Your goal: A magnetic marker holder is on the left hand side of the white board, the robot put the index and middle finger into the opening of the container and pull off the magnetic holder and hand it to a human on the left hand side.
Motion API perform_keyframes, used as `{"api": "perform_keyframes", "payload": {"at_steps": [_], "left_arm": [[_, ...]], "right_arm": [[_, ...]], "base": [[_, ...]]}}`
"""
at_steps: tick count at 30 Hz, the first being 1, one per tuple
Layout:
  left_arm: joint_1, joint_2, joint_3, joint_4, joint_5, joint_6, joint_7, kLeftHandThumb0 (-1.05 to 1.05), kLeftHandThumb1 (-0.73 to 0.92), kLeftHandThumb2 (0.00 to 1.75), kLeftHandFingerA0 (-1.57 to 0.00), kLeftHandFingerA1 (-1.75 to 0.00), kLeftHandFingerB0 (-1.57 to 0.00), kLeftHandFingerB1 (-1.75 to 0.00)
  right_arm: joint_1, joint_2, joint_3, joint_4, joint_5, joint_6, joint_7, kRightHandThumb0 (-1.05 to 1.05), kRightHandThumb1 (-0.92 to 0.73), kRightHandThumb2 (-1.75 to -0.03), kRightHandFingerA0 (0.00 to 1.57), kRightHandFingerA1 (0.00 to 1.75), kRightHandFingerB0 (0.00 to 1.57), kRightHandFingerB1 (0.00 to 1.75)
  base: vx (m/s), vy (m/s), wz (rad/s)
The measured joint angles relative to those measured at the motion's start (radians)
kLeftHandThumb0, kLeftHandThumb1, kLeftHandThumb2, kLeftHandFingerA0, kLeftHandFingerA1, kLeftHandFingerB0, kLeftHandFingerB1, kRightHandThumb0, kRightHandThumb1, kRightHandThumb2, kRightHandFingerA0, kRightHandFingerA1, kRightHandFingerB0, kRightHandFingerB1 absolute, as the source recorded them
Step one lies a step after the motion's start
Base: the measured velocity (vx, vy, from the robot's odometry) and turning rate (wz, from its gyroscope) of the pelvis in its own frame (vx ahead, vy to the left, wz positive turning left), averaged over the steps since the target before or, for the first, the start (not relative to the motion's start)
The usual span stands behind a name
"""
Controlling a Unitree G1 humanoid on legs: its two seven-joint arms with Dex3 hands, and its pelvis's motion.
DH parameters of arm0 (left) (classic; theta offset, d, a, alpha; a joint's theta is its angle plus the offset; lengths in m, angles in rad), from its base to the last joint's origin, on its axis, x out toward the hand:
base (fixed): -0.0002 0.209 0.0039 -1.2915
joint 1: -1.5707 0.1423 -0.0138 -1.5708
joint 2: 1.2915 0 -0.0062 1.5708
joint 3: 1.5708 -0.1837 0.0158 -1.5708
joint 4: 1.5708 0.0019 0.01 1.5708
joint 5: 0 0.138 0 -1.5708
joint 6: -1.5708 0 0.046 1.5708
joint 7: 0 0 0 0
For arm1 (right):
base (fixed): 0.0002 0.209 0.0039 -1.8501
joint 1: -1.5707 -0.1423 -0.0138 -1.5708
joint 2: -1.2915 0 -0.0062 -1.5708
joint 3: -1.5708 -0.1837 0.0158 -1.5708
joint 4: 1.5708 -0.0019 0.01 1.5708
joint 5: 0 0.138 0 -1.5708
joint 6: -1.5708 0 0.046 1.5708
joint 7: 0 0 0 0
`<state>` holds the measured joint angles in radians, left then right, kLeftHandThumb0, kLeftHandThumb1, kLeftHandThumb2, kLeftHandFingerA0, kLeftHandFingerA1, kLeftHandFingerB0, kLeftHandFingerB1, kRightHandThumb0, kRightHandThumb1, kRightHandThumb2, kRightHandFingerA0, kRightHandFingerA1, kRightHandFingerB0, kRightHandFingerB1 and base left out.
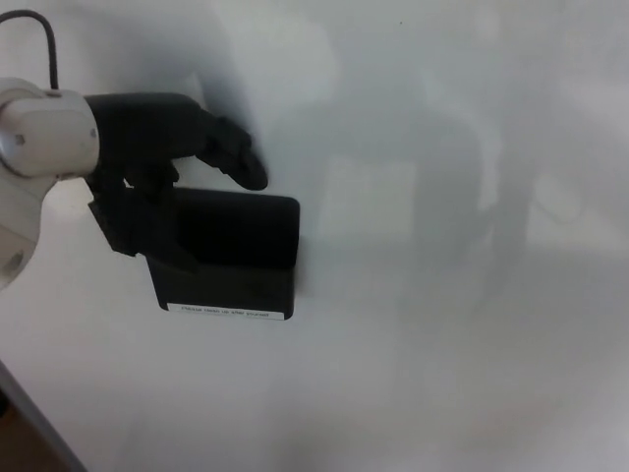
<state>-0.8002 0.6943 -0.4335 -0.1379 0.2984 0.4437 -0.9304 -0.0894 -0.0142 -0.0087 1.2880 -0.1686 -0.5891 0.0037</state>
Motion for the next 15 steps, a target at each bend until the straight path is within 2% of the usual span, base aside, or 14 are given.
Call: {"api": "perform_keyframes", "payload": {"at_steps": [1,2,3,4,6,7,8,9,10,11,12,13,14,15], "left_arm": [[-0.005,-0.004,-0.009,0.004,0.003,0.000,-0.002,-0.68,0.43,0.54,-0.52,-0.45,-0.22,-0.28],[-0.008,-0.007,-0.015,0.006,0.006,0.000,-0.004,-0.72,0.39,0.74,-0.29,-0.42,-0.17,-0.36],[-0.010,-0.015,-0.022,0.009,0.010,0.000,-0.005,-0.72,0.39,0.74,-0.29,-0.42,-0.17,-0.36],[-0.011,-0.022,-0.026,0.012,0.011,-0.002,-0.006,-0.32,0.15,0.82,-0.06,-0.50,-0.06,-0.48],[-0.011,-0.028,-0.031,0.018,0.013,-0.008,-0.007,-0.32,0.15,0.82,-0.06,-0.50,-0.06,-0.48],[-0.011,-0.031,-0.035,0.023,0.014,-0.014,-0.007,-0.71,0.46,0.56,-0.19,-0.29,-0.22,-0.29],[-0.011,-0.033,-0.037,0.027,0.015,-0.019,-0.007,-0.71,0.46,0.56,-0.19,-0.29,-0.22,-0.29],[-0.011,-0.035,-0.038,0.031,0.017,-0.025,-0.007,-0.75,0.42,0.77,-0.06,-0.31,-0.11,-0.35],[-0.011,-0.036,-0.039,0.032,0.017,-0.026,-0.007,-0.71,0.41,0.78,-0.06,-0.25,-0.10,-0.32],[-0.010,-0.037,-0.044,0.034,0.020,-0.032,-0.007,-0.71,0.41,0.78,-0.06,-0.25,-0.10,-0.32],[-0.010,-0.038,-0.048,0.035,0.022,-0.035,-0.007,-0.76,0.46,0.58,0.00,-0.19,-0.11,-0.26],[-0.006,-0.039,-0.054,0.034,0.027,-0.039,-0.007,-0.76,0.46,0.58,0.00,-0.19,-0.11,-0.26],[-0.003,-0.039,-0.056,0.033,0.030,-0.039,-0.007,-0.75,0.47,0.82,0.00,-0.03,-0.15,-0.20],[0.003,-0.040,-0.059,0.030,0.034,-0.038,-0.007,-0.75,0.47,0.82,0.00,-0.03,-0.15,-0.20]], "right_arm": [[0.000,0.000,0.000,0.000,0.000,-0.001,0.000,-0.55,-0.81,-0.64,0.24,0.31,0.18,0.28],[0.000,0.000,-0.001,0.000,0.000,-0.001,0.000,-0.56,-0.81,-0.64,0.24,0.32,0.18,0.28],[0.000,0.000,-0.002,0.000,0.000,-0.002,0.000,-0.56,-0.81,-0.64,0.24,0.32,0.18,0.28],[0.000,0.000,-0.002,0.000,0.000,-0.002,0.000,-0.56,-0.81,-0.64,0.23,0.31,0.18,0.29],[0.001,0.000,-0.002,0.000,0.000,-0.003,0.000,-0.56,-0.81,-0.64,0.23,0.31,0.18,0.29],[0.001,0.000,-0.002,0.000,0.000,-0.003,0.000,-0.57,-0.81,-0.64,0.23,0.31,0.17,0.29],[0.001,0.000,-0.002,0.000,0.000,-0.004,0.000,-0.57,-0.81,-0.64,0.23,0.31,0.17,0.29],[0.001,0.000,-0.002,0.000,0.000,-0.005,0.000,-0.55,-0.81,-0.64,0.28,0.33,0.18,0.29],[0.001,0.000,-0.002,0.000,0.001,-0.005,0.000,-0.60,-0.64,-0.89,0.21,0.44,0.14,0.40],[0.001,0.000,-0.004,0.000,0.002,-0.005,0.001,-0.60,-0.64,-0.89,0.21,0.44,0.14,0.40],[0.001,0.000,-0.006,0.000,0.003,-0.005,0.002,-0.61,-0.64,-0.89,0.21,0.44,0.14,0.40],[0.001,0.000,-0.008,0.000,0.005,-0.005,0.003,-0.61,-0.64,-0.89,0.21,0.44,0.14,0.40],[0.001,0.000,-0.008,0.000,0.005,-0.005,0.003,-0.57,-0.81,-0.66,0.27,0.32,0.19,0.28],[0.001,0.000,-0.008,0.000,0.005,-0.005,0.003,-0.57,-0.81,-0.66,0.27,0.32,0.19,0.28]], "base": [[0.00,0.000,0.00],[0.00,0.000,0.00],[0.00,0.000,0.00],[0.00,0.000,0.00],[0.00,0.000,0.00],[0.00,0.000,0.00],[0.00,0.000,0.00],[0.00,0.000,0.00],[0.00,0.000,0.00],[0.00,0.000,0.00],[0.00,0.000,0.00],[0.00,0.000,0.00],[0.00,0.000,0.00],[0.00,0.000,0.00]]}}
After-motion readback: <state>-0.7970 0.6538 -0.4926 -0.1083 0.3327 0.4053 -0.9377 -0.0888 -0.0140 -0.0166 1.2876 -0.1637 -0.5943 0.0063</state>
